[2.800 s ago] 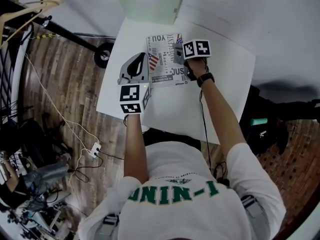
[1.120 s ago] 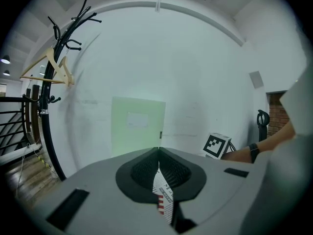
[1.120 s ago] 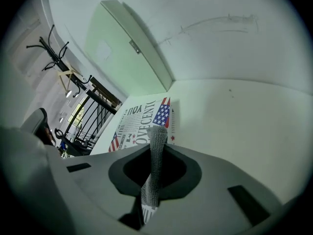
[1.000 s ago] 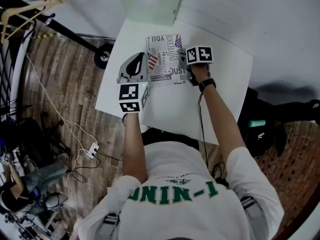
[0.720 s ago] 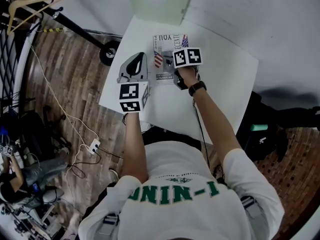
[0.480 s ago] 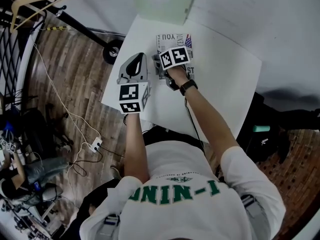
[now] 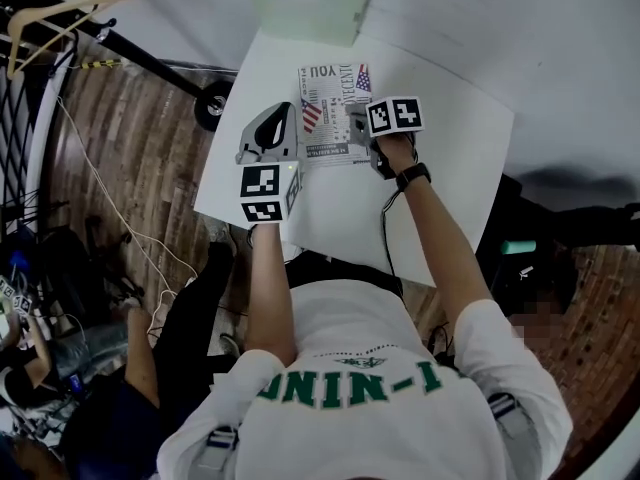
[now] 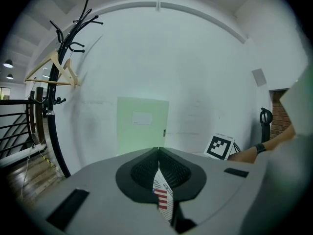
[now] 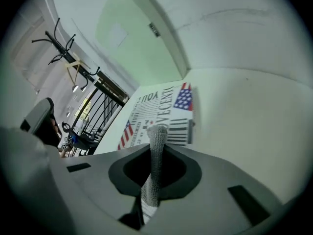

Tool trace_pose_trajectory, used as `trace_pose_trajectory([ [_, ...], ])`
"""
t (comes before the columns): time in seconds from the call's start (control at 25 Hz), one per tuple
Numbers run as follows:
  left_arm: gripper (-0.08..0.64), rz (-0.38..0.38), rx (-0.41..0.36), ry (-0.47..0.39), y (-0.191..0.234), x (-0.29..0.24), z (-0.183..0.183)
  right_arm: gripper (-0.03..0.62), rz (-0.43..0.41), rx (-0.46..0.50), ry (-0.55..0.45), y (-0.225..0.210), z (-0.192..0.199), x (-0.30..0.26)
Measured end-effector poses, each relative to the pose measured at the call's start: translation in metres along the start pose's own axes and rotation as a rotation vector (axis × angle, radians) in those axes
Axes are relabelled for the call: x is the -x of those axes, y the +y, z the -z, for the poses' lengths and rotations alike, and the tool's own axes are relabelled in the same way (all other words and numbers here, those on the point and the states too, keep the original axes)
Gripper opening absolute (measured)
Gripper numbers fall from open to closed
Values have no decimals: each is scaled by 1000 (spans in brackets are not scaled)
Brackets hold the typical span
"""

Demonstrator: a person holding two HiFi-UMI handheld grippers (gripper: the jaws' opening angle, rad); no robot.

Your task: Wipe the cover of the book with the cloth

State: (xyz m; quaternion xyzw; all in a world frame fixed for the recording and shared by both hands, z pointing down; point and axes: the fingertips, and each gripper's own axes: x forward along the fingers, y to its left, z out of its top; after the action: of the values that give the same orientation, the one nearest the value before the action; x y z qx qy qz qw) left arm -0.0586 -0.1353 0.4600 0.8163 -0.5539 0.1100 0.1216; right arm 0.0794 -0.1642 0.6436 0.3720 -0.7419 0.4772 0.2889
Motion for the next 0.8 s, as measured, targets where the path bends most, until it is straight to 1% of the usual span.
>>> trace_pose_trajectory([
  [0.08, 14, 12, -2, -1, -5, -3, 0, 32, 13, -32, -21, -20, -1, 14],
  [0.2, 15, 26, -5, -1, -10, -6, 1, 32, 5, -68, -37, -30, 0, 22],
  [0.4, 14, 15, -9, -9, -6, -1, -4, 32, 77, -21, -26, -30, -1, 22],
  [0.44, 15, 8, -7, -9, -3, 1, -4, 32, 72, -25, -27, -25, -2, 20],
  [0.48, 14, 0, -5, -8, 0, 3, -4, 32, 45, -33, -32, -14, -1, 16],
  [0.56, 14, -14, -2, -6, 5, 6, -3, 32, -38, -32, -34, 20, 2, 4],
  [0.64, 14, -28, -1, -6, 12, 10, -3, 34, -103, 7, -6, 58, 10, -13],
  [0.72, 14, -43, -1, -4, 18, 16, -3, 34, -148, 41, 31, 92, 20, -32],
  [0.8, 15, -54, -1, 1, 21, 19, -2, 34, -168, 66, 58, 114, 26, -47],
])
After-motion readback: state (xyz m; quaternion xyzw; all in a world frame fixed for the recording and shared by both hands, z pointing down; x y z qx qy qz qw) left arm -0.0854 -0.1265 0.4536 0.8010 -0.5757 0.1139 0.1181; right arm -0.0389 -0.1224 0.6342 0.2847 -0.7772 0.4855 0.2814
